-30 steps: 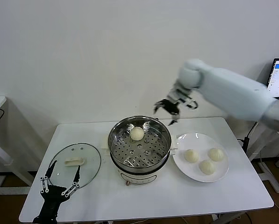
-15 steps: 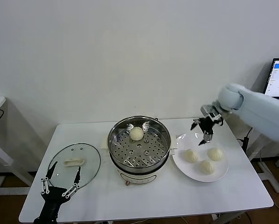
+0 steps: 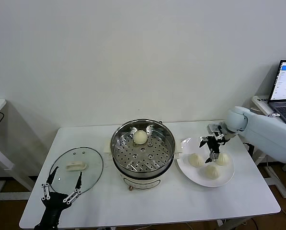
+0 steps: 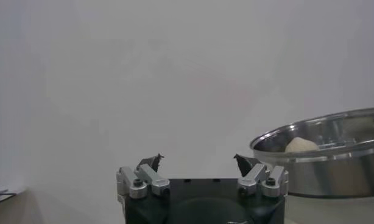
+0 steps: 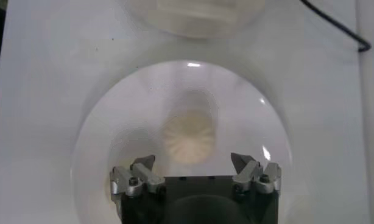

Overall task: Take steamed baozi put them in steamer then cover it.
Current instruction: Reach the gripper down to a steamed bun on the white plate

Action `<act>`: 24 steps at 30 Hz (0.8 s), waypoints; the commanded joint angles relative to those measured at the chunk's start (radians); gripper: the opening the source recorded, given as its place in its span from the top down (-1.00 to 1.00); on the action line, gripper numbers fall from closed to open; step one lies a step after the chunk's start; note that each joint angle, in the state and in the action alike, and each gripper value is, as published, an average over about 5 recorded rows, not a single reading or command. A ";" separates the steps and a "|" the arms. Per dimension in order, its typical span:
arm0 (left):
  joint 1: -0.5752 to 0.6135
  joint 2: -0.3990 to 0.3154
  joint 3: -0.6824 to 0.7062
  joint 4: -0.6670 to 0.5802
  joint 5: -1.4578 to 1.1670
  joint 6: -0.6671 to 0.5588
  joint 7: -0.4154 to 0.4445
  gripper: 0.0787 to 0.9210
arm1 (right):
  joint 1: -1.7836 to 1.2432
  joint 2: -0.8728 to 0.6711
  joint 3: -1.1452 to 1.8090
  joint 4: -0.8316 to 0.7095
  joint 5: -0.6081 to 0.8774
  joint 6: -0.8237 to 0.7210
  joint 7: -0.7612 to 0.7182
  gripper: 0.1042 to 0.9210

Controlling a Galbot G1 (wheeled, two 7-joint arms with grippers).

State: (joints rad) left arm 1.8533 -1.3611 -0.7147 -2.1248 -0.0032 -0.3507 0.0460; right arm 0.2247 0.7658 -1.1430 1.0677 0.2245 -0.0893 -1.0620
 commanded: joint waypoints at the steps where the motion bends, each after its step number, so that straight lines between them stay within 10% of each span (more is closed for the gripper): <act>1: 0.003 -0.001 -0.003 0.004 0.003 -0.004 0.002 -0.77 | -0.062 0.034 0.021 -0.029 -0.009 -0.015 0.034 -0.76; 24: 0.006 -0.007 -0.005 0.014 0.009 -0.015 0.006 -0.77 | -0.084 0.096 0.032 -0.094 -0.050 -0.004 0.054 -0.62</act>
State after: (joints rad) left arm 1.8578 -1.3675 -0.7182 -2.1101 0.0059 -0.3641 0.0508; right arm 0.1475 0.8511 -1.1140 0.9853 0.1849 -0.0940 -1.0126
